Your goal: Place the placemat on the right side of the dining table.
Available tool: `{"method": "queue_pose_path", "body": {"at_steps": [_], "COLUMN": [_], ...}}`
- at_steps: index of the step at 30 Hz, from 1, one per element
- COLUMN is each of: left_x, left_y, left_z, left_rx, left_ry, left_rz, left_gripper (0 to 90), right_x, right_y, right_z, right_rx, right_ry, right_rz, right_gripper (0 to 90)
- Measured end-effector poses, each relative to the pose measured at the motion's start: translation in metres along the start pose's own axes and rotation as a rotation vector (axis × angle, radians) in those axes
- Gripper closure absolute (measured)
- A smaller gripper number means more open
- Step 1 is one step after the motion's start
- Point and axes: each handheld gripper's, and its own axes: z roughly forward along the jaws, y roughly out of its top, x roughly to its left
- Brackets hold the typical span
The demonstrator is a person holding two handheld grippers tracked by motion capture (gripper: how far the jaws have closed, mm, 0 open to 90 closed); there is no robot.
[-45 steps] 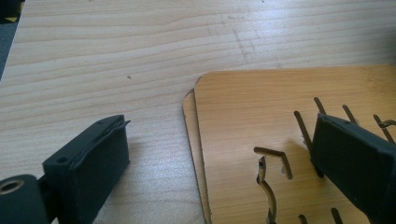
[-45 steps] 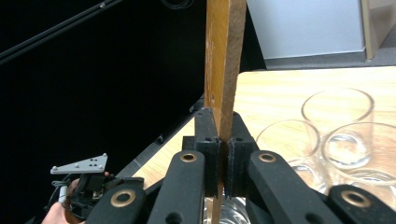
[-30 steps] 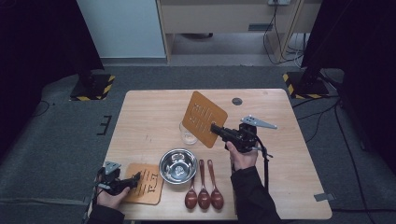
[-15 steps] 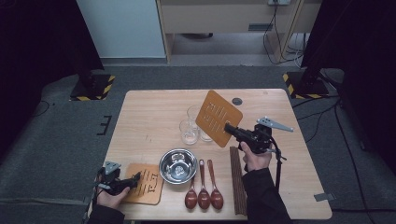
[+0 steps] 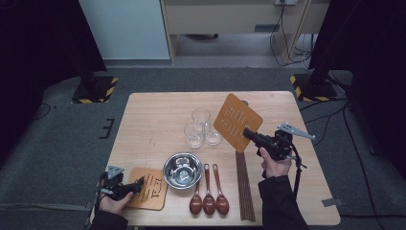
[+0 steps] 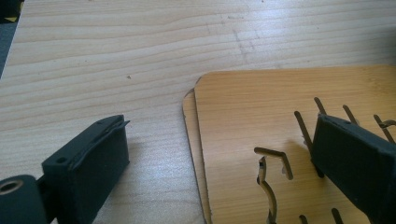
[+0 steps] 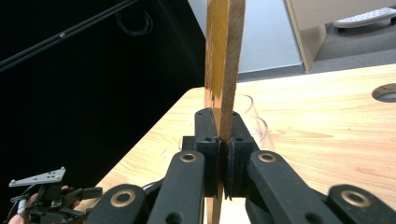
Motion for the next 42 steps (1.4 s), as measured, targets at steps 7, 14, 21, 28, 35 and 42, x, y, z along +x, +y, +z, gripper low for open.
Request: {"method": "queue_pose_path", "body": {"at_steps": [7, 14, 21, 28, 35, 42], "left_x": [0.000, 0.000, 0.000, 0.000, 0.000, 0.000], "left_y": [0.000, 0.000, 0.000, 0.000, 0.000, 0.000], "left_z": [0.000, 0.000, 0.000, 0.000, 0.000, 0.000], "left_rx": [0.000, 0.000, -0.001, -0.001, -0.001, -0.001], "left_ry": [0.000, 0.000, 0.000, 0.000, 0.000, 0.000], "left_rz": [0.000, 0.000, -0.002, -0.003, -0.003, -0.003], "left_gripper": [3.1, 3.1, 2.9, 2.9, 2.9, 2.9], "right_x": [-0.012, -0.020, -0.029, -0.040, -0.051, -0.062], "right_y": [0.000, 0.002, -0.001, -0.003, -0.007, -0.008], "right_z": [-0.008, -0.014, -0.019, -0.023, -0.025, -0.031], "right_rx": [-0.015, -0.025, -0.025, -0.023, -0.017, -0.029], "right_ry": [-0.024, -0.046, -0.073, -0.106, -0.139, -0.174], "right_rz": [0.017, 0.025, 0.041, 0.055, 0.074, 0.086], "right_gripper": [87.1, 87.1, 87.1, 87.1, 87.1, 87.1]}}
